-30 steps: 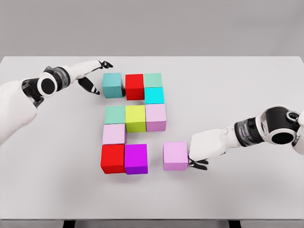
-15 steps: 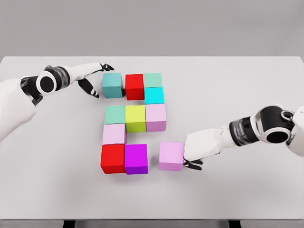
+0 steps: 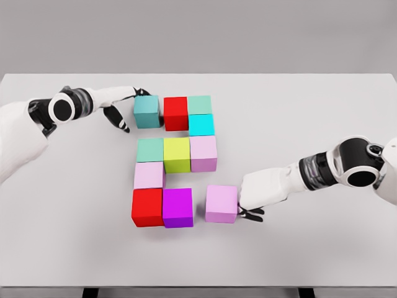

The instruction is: Assemble the squares on the desktop into the number 2

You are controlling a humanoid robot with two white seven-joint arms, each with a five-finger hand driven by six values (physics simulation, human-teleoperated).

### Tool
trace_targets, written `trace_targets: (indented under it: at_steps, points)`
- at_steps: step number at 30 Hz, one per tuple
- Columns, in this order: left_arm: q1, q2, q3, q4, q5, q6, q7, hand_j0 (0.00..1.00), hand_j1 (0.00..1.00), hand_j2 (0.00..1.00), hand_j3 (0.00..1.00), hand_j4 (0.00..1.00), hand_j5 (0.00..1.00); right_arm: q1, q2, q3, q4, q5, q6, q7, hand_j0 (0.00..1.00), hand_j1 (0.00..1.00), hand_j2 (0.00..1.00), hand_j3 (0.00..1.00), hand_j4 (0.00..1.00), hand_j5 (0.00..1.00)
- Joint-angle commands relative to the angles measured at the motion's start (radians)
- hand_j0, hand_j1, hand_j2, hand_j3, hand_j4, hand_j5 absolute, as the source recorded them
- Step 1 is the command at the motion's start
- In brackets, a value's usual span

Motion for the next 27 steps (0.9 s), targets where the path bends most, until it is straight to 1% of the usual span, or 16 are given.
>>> trace_targets:
  at_steps: [1,8,14,16,23,25,27]
  points:
    - [0.000,0.000,0.000,0.000,0.001,-0.008,-0.007,0.96,0.96,0.96,0.96,0.96,0.96,0.000,-0.004,-0.001,0.004,-0.005,0.002,0.000,0.12,0.12,0.12,0.12,0.12,0.12]
    - [0.000,0.000,0.000,0.001,0.001,-0.022,-0.024,0.96,0.96,0.96,0.96,0.96,0.96,-0.009,-0.004,-0.002,0.044,-0.003,0.002,0.000,0.12,0.12,0.12,0.12,0.12,0.12]
    - [-0.012,-0.003,0.000,0.008,-0.007,-0.021,-0.013,0.96,0.96,0.96,0.96,0.96,0.96,-0.014,0.005,-0.004,0.044,-0.002,0.002,0.000,0.12,0.12,0.12,0.12,0.12,0.12]
    - [-0.018,-0.010,0.000,0.017,-0.040,-0.019,-0.011,0.96,0.96,0.96,0.96,0.96,0.96,-0.015,0.009,-0.004,0.044,-0.002,0.002,0.000,0.12,0.12,0.12,0.12,0.12,0.12]
    - [-0.020,-0.017,0.000,0.011,-0.045,-0.024,-0.011,0.96,0.96,0.96,0.96,0.96,0.96,-0.023,0.008,-0.002,0.045,0.009,0.002,0.000,0.12,0.12,0.12,0.12,0.12,0.12]
    - [-0.018,-0.017,0.000,0.009,-0.045,-0.047,-0.011,0.96,0.96,0.96,0.96,0.96,0.96,-0.029,0.009,-0.002,0.064,0.009,0.002,0.000,0.12,0.12,0.12,0.12,0.12,0.12]
    - [-0.018,-0.015,0.000,0.009,-0.045,-0.051,-0.011,0.96,0.96,0.96,0.96,0.96,0.96,-0.029,0.009,-0.002,0.067,0.017,0.002,0.000,0.12,0.12,0.12,0.12,0.12,0.12]
